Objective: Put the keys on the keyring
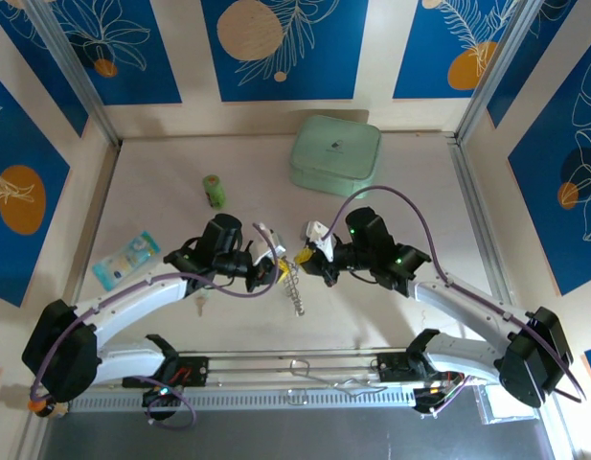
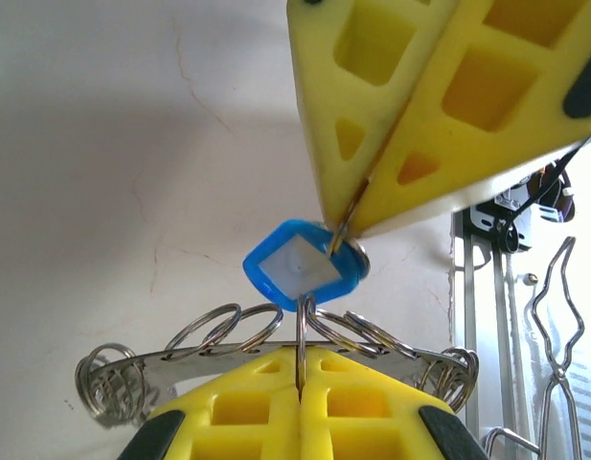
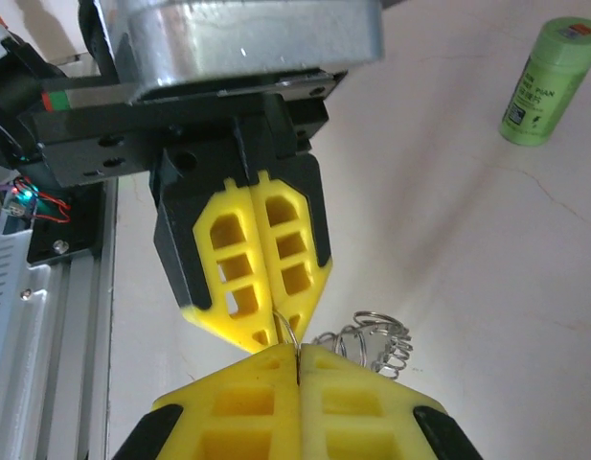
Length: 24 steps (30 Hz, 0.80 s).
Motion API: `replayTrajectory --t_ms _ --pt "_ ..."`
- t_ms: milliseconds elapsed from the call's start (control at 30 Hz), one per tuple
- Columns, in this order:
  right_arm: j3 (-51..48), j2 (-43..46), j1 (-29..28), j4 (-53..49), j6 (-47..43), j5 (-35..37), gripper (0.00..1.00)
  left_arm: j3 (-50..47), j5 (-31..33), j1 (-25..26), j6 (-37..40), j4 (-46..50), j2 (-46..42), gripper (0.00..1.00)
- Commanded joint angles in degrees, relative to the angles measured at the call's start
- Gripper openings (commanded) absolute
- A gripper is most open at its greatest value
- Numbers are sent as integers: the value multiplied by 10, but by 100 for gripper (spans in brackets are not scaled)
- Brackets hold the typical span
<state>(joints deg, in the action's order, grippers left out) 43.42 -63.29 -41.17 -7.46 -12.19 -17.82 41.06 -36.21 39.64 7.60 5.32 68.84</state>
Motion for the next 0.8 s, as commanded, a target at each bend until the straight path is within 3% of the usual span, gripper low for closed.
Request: replayTrajectory --t_ms 0,767 --pt "23 -13 0 -23 -16 -30 0 24 -24 8 9 -2 6 0" --pt "14 -31 5 9 8 -29 0 29 -10 11 18 4 11 0"
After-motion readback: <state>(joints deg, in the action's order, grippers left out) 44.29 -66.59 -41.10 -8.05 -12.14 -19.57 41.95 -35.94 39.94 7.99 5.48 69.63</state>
